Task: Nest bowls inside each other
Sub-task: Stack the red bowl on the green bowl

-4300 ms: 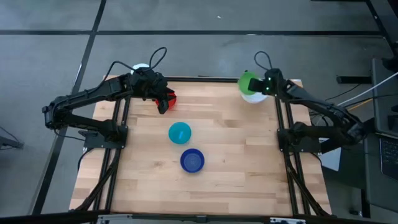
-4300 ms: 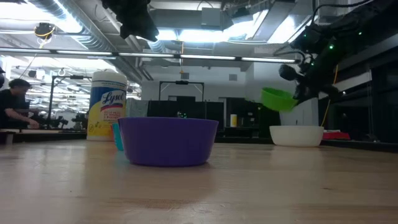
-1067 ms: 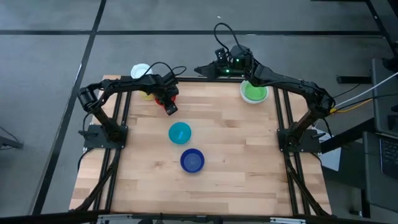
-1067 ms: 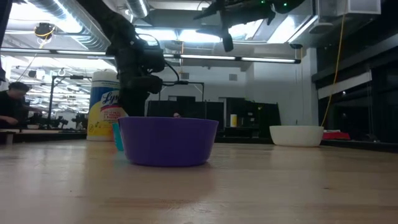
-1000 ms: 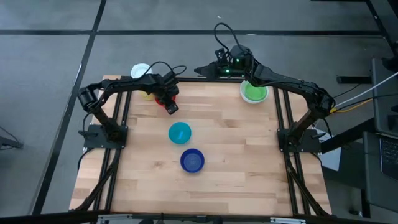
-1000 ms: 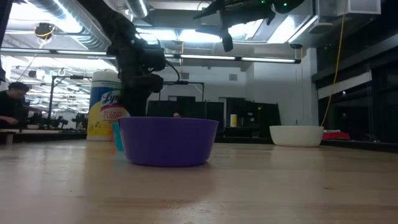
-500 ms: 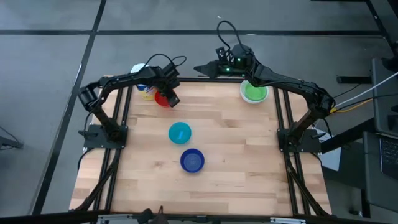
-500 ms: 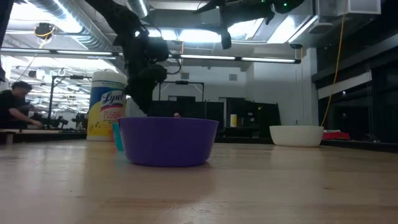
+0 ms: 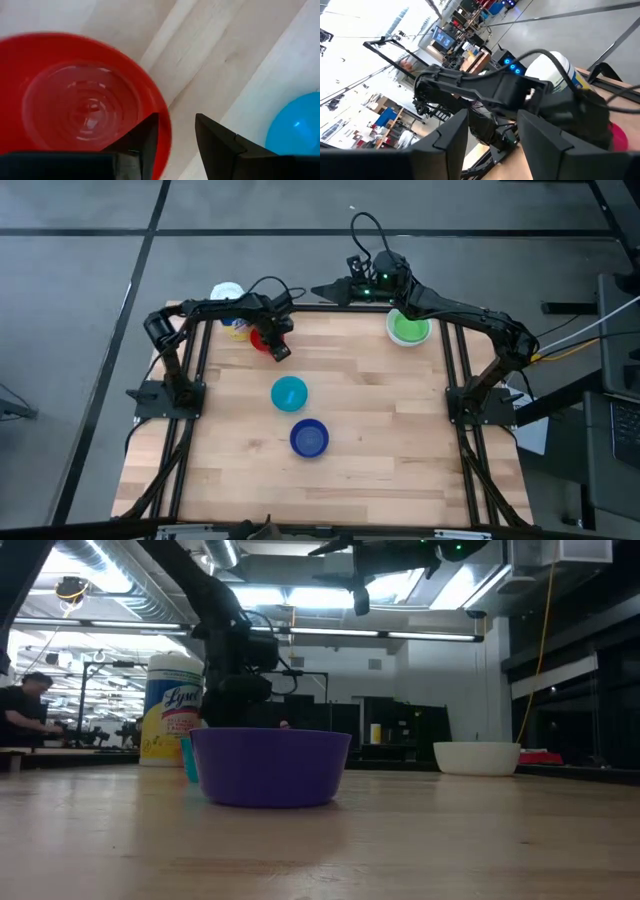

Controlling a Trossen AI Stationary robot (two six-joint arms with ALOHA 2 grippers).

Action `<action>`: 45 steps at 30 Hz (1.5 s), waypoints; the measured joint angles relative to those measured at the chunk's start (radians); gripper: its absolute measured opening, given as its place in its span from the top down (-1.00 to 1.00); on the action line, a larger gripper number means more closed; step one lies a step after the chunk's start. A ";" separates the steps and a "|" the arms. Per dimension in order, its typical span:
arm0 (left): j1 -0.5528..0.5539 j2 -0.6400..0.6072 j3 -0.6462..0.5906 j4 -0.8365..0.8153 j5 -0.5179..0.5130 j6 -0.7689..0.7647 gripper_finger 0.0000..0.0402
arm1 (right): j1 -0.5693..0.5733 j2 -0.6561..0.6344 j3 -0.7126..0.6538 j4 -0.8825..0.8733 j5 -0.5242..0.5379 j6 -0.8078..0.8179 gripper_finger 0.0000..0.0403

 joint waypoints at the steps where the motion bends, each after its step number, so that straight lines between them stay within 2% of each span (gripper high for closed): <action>1: -0.006 0.011 0.000 0.008 0.000 0.000 0.37 | 0.000 0.000 0.000 0.000 0.000 0.000 0.13; 6: -0.014 0.059 0.000 0.036 -0.015 -0.031 0.44 | 0.000 0.000 0.000 0.000 0.000 0.000 0.18; 8: -0.012 0.062 0.000 0.033 0.032 -0.032 0.60 | 0.000 -0.006 0.000 0.000 0.000 -0.003 0.25; 10: -0.012 0.043 0.000 0.034 0.110 -0.029 0.85 | 0.000 -0.017 0.000 0.010 0.001 -0.021 0.34; 13: -0.007 -0.029 0.000 0.064 0.296 0.016 0.96 | -0.002 -0.042 0.000 0.039 -0.007 -0.081 0.49; 16: -0.008 -0.135 -0.002 0.141 0.517 0.040 0.98 | -0.019 -0.073 0.000 0.051 -0.060 -0.113 0.59; 19: 0.004 -0.260 -0.002 0.294 0.855 0.019 0.98 | -0.061 -0.089 0.000 0.043 -0.165 -0.124 0.62; 22: 0.005 -0.364 -0.001 0.519 1.092 -0.102 0.98 | -0.103 -0.093 0.000 0.035 -0.269 -0.155 0.59; 25: 0.002 -0.442 0.001 0.816 1.250 -0.342 0.99 | -0.144 -0.093 0.000 0.034 -0.372 -0.184 0.49; 28: -0.003 -0.481 0.005 1.059 1.284 -0.551 0.99 | -0.178 -0.093 0.000 0.043 -0.474 -0.195 0.38; 33: -0.032 -0.502 0.076 1.089 1.265 -0.569 0.99 | -0.183 -0.088 0.000 0.137 -0.628 -0.165 0.20; 39: -0.105 -0.452 0.169 1.224 1.237 -0.572 0.99 | -0.159 -0.087 0.000 0.192 -0.654 -0.159 0.10; 45: -0.174 -0.376 0.227 1.386 1.183 -0.613 0.99 | -0.127 -0.086 0.000 0.278 -0.663 -0.122 0.17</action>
